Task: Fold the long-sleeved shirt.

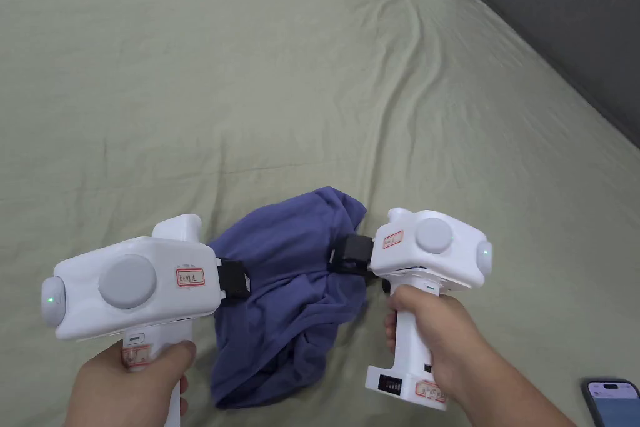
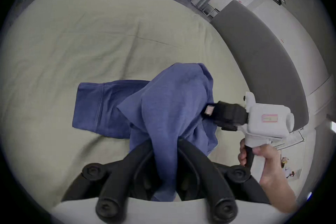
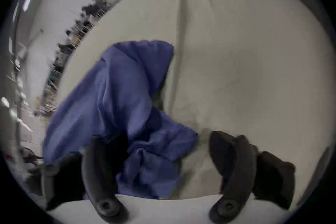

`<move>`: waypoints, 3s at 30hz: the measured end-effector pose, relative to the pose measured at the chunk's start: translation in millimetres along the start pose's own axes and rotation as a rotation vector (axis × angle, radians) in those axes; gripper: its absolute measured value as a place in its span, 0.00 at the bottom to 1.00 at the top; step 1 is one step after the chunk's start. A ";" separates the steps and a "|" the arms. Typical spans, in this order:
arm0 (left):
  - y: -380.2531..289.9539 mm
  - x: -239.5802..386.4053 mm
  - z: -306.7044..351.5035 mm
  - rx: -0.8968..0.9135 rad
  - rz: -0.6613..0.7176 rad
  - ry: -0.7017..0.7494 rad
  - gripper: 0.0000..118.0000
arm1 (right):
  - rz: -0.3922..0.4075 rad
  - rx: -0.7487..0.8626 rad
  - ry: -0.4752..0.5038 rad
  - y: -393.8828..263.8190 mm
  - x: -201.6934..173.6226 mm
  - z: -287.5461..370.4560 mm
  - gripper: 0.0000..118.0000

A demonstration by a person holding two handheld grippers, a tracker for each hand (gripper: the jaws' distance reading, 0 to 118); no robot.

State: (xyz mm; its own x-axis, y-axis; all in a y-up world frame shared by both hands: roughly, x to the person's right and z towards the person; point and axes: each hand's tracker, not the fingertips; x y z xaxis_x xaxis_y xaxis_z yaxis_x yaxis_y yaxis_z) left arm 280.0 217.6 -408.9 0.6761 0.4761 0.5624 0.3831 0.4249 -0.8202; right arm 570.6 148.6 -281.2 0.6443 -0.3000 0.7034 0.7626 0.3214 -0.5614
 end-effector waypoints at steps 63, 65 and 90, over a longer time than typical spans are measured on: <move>52.8 -89.2 31.6 -0.115 0.060 0.033 0.04 | 0.304 -0.021 0.076 -31.2 -83.4 66.1 0.08; 22.6 -85.1 47.9 -0.117 0.052 0.034 0.04 | 0.237 -0.035 0.108 -56.4 -71.4 74.8 0.08; -127.8 -83.7 154.5 -0.051 0.162 0.040 1.00 | 0.329 0.262 0.048 -184.1 -48.9 188.8 0.99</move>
State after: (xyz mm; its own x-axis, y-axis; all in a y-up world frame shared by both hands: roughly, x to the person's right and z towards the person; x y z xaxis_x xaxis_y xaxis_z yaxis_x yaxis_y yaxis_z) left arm 77.2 242.4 -334.9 0.7556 0.5042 0.4183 0.2973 0.3050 -0.9047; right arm 387.9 273.7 -130.0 0.8577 -0.1825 0.4807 0.4792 0.6226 -0.6186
